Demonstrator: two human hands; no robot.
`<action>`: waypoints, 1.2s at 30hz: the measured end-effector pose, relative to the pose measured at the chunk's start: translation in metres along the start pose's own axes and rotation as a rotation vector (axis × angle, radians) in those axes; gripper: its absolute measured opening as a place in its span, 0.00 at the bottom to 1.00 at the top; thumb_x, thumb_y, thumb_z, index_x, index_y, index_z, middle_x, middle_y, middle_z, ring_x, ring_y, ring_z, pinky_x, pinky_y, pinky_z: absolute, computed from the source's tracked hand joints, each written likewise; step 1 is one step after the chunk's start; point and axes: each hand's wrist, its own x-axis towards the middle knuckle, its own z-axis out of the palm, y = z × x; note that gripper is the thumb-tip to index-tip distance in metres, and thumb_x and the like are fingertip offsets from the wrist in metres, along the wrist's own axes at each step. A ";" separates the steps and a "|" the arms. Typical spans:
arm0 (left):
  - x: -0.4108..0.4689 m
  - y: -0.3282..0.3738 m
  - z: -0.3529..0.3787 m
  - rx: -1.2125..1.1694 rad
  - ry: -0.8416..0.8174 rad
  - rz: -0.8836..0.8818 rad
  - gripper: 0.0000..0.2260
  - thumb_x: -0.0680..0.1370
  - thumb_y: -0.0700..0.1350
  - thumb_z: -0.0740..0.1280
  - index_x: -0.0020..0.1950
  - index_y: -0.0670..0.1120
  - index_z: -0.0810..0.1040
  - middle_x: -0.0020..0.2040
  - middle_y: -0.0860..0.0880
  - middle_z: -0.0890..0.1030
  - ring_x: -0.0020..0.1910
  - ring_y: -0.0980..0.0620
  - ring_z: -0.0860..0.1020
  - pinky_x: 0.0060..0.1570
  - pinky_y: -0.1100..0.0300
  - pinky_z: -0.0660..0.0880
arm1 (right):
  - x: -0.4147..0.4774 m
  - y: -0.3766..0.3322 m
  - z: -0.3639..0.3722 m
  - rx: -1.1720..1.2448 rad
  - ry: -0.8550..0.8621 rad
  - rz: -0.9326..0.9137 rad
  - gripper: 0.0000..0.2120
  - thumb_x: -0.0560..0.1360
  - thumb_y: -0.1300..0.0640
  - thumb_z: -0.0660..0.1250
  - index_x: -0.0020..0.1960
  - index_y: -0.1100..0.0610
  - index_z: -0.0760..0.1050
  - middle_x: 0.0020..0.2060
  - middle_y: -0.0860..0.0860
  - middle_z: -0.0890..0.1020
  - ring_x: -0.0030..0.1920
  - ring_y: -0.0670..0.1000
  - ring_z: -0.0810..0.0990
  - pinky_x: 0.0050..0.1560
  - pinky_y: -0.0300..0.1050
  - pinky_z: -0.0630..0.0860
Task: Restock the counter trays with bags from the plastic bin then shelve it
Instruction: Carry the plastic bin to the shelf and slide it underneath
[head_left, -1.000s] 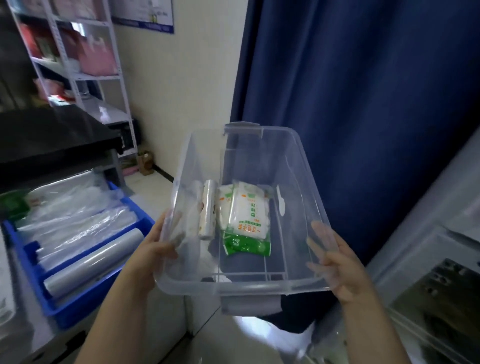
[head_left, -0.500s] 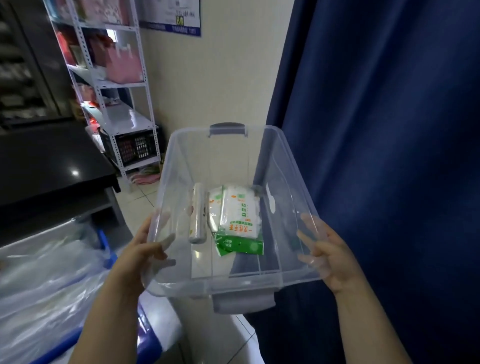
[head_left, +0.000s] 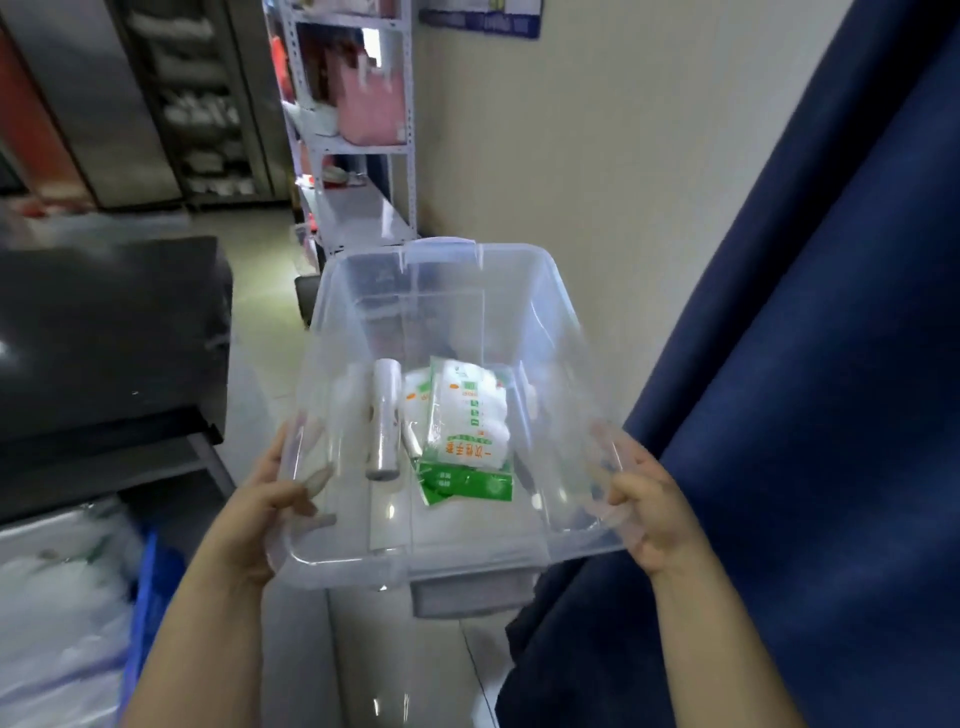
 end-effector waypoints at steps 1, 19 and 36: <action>0.011 0.001 0.006 0.015 0.034 0.014 0.38 0.69 0.25 0.54 0.64 0.63 0.73 0.69 0.58 0.71 0.66 0.43 0.72 0.46 0.42 0.74 | 0.024 -0.005 -0.001 0.002 -0.031 0.009 0.36 0.65 0.79 0.48 0.62 0.52 0.75 0.58 0.44 0.81 0.56 0.48 0.81 0.58 0.51 0.76; 0.238 0.014 0.033 0.049 0.420 0.015 0.40 0.66 0.22 0.52 0.64 0.61 0.73 0.64 0.59 0.75 0.58 0.45 0.77 0.51 0.44 0.72 | 0.362 -0.018 0.025 -0.197 -0.428 0.073 0.36 0.68 0.76 0.59 0.67 0.44 0.71 0.57 0.40 0.81 0.49 0.43 0.82 0.34 0.32 0.75; 0.594 0.179 -0.102 -0.028 0.378 0.090 0.43 0.55 0.32 0.58 0.65 0.63 0.72 0.66 0.64 0.72 0.61 0.50 0.73 0.39 0.54 0.68 | 0.735 -0.029 0.254 -0.205 -0.452 0.038 0.45 0.61 0.83 0.48 0.73 0.52 0.62 0.69 0.52 0.72 0.59 0.51 0.78 0.41 0.38 0.80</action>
